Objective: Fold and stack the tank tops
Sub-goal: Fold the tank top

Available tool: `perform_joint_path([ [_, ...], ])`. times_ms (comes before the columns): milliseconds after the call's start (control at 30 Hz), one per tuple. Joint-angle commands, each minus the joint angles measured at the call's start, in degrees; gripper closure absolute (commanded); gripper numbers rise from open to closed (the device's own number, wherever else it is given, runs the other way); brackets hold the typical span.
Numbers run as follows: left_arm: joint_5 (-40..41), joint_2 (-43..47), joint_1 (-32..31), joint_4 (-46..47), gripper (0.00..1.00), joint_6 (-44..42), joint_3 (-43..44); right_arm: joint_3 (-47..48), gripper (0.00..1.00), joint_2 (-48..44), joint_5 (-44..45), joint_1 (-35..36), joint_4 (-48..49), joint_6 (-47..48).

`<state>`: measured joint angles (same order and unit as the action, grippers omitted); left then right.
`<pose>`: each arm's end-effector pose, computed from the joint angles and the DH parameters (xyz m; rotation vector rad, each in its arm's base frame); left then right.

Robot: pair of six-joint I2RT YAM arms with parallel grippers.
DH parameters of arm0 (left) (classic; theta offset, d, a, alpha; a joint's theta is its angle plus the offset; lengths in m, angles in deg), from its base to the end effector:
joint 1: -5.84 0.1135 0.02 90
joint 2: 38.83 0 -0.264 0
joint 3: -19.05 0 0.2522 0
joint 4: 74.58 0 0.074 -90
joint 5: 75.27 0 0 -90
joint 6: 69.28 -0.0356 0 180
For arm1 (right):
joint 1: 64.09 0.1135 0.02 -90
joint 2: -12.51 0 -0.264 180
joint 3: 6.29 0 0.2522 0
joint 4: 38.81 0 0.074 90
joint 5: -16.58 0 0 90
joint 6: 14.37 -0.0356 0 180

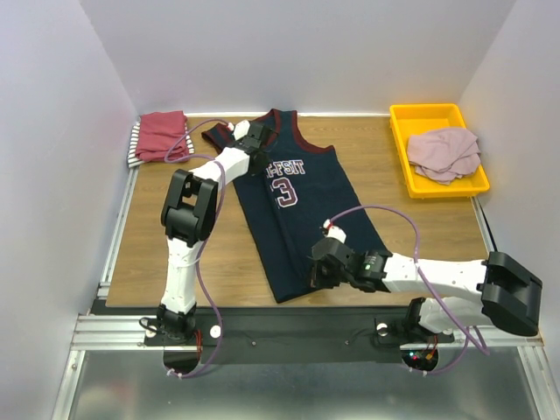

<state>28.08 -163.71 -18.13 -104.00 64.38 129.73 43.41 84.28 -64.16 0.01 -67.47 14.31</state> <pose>0.4548 -0.1932 0.1933 -0.5127 2.2723 -0.3284 0.1101 0.2136 0.1850 0.0120 2.5959 0.7264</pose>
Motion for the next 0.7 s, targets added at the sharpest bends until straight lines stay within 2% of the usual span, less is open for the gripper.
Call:
perform_joint_path([
  [0,0.7,-0.1,-0.3,1.9,1.00,0.4,1.6,-0.7,0.89,-2.0,1.7,-0.2,0.8,-1.3],
  [100,0.3,0.2,-0.4,2.8,0.97,-0.1,0.8,-0.6,0.77,-2.9,1.8,-0.2,0.7,-1.3],
  [133,0.1,0.7,-0.4,3.4,0.93,-0.3,-0.3,-0.6,0.69,-3.2,1.9,-0.2,0.5,-1.3],
  [167,-0.3,1.2,-0.4,4.1,0.83,-0.7,-0.9,-0.2,0.65,-3.5,2.3,-0.2,-0.1,-1.2],
  [267,-1.9,3.4,-0.4,7.8,0.67,-2.3,-3.4,1.0,0.54,-5.1,4.2,-0.2,-2.9,-0.8],
  [467,-4.6,5.8,-0.3,9.0,0.59,-4.5,-2.2,6.8,0.51,-5.7,9.5,-0.2,-10.8,1.6],
  [667,-3.8,11.4,0.1,8.5,0.61,-2.9,-5.2,13.9,0.53,3.1,6.8,0.1,-11.3,7.1],
])
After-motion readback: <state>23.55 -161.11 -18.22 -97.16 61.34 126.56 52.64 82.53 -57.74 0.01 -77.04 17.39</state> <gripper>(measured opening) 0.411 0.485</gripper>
